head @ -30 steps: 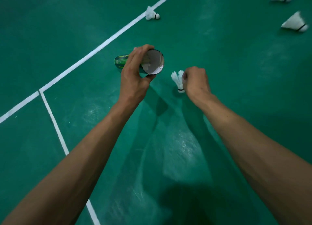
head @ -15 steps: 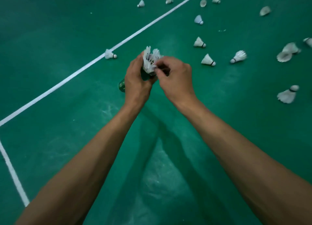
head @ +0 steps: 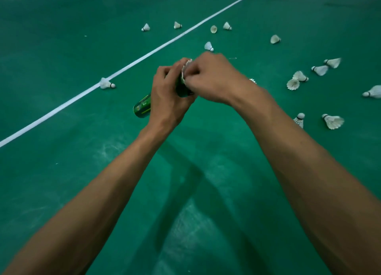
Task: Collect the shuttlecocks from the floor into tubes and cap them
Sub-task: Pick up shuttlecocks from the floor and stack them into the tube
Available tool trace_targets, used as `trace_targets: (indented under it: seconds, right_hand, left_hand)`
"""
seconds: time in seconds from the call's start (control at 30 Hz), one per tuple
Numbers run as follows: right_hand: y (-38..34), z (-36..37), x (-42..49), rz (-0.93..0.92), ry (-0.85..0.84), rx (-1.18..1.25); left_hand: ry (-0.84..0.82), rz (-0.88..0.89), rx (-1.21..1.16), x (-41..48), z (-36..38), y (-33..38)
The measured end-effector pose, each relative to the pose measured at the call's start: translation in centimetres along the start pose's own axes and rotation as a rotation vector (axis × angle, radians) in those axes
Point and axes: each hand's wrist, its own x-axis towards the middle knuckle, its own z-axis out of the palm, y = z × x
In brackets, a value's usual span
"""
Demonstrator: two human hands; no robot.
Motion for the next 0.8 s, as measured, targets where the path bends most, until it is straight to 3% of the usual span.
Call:
trace_targets:
  seconds: [0.07,0.37,0.57,0.8]
  right_hand:
    - [-0.6,0.1,-0.4,0.021,-0.2,-0.055]
    - [-1.7,3.6,0.4,0.073,-0.535,0.136]
    - [-1.7,5.7,-0.4,0.077,-0.573,0.327]
    - [-1.6,1.7,-0.3,-0.044,-0.377,0.046]
  left_hand:
    - [-0.01,0.029,-0.004,-0.4,-0.4,0.5]
    - [-0.194,0.116,0.034,-2.4,-4.4,0.1]
    - [-0.257,0.13,0.086,-3.9,-5.7,-1.6]
    - [-0.237,0.145,0.083,-1.7,-5.5,-1.4]
